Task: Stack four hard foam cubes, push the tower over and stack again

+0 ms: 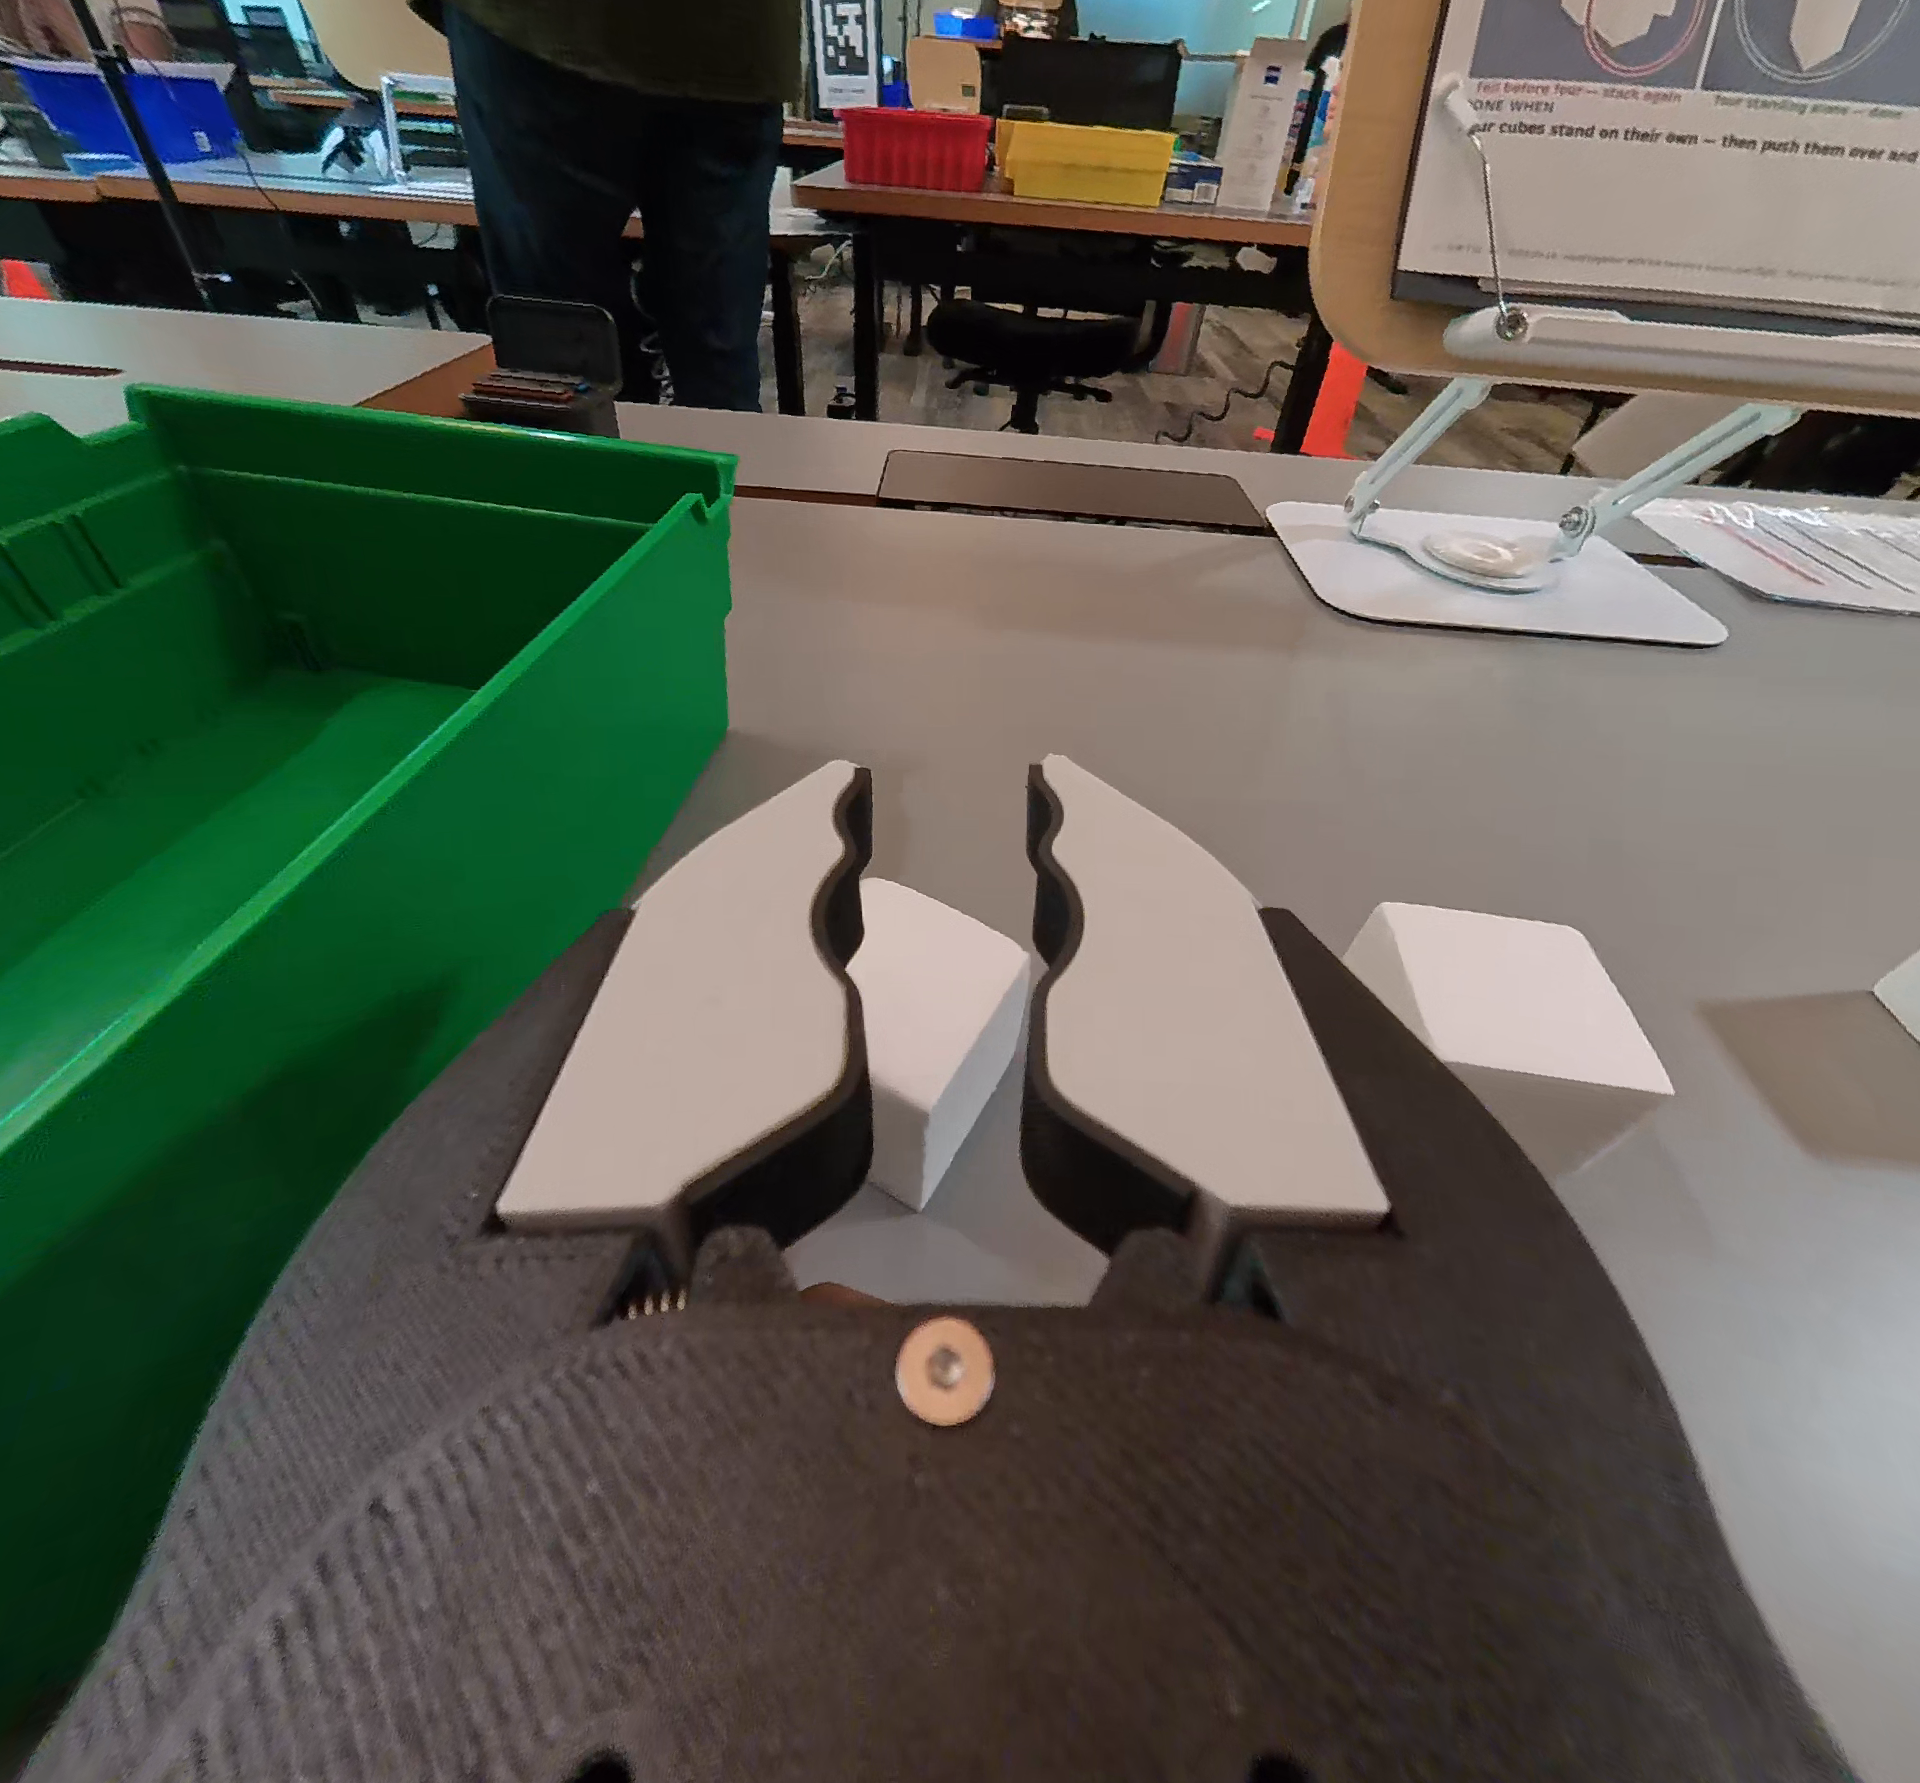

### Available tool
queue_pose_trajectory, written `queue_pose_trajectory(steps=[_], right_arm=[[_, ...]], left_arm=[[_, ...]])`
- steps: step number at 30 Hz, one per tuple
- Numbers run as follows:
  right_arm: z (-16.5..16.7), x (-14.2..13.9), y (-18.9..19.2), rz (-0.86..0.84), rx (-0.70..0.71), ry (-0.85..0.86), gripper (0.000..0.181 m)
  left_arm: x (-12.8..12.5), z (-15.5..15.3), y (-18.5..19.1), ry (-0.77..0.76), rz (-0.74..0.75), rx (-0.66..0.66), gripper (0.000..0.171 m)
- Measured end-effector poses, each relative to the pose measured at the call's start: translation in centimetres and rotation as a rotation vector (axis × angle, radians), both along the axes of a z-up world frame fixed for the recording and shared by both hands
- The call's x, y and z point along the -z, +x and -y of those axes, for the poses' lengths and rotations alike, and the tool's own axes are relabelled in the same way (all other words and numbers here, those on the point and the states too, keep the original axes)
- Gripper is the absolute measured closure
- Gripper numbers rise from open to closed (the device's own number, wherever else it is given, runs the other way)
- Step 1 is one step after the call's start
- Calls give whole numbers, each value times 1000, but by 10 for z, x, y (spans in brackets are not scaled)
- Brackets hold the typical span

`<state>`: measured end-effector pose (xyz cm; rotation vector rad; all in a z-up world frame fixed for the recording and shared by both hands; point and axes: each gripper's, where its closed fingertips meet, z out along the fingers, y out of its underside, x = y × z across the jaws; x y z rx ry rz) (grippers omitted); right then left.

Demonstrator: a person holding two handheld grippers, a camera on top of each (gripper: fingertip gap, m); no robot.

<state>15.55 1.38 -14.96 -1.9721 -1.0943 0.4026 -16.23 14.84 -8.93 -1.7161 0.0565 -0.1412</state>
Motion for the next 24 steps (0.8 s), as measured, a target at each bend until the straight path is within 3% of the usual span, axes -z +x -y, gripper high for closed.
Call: queue_pose_trajectory(steps=[3,6,7,10,13,16,20,24], right_arm=[[0,13,3,6,22,-80,104],[-5,8,5,-11,41,-69,129],[-3,4,3,-34,19,-75,129],[-9,-19,7,-102,0,-3,129],[-27,-61,18,-220,-15,130,129],[-50,-84,27,-264,-80,119,129],[-76,-78,21,-170,-209,41,129],[-99,-59,14,-64,-234,40,129]], left_arm=[[-1,1,3,6,-22,8,143],[-1,1,3,7,-25,7,143],[-1,1,3,4,-21,6,143],[0,1,2,1,-11,4,143],[0,1,3,0,-11,6,143],[2,1,5,-6,-23,18,142],[3,1,5,-8,-32,20,142],[4,0,2,-15,-31,11,142]])
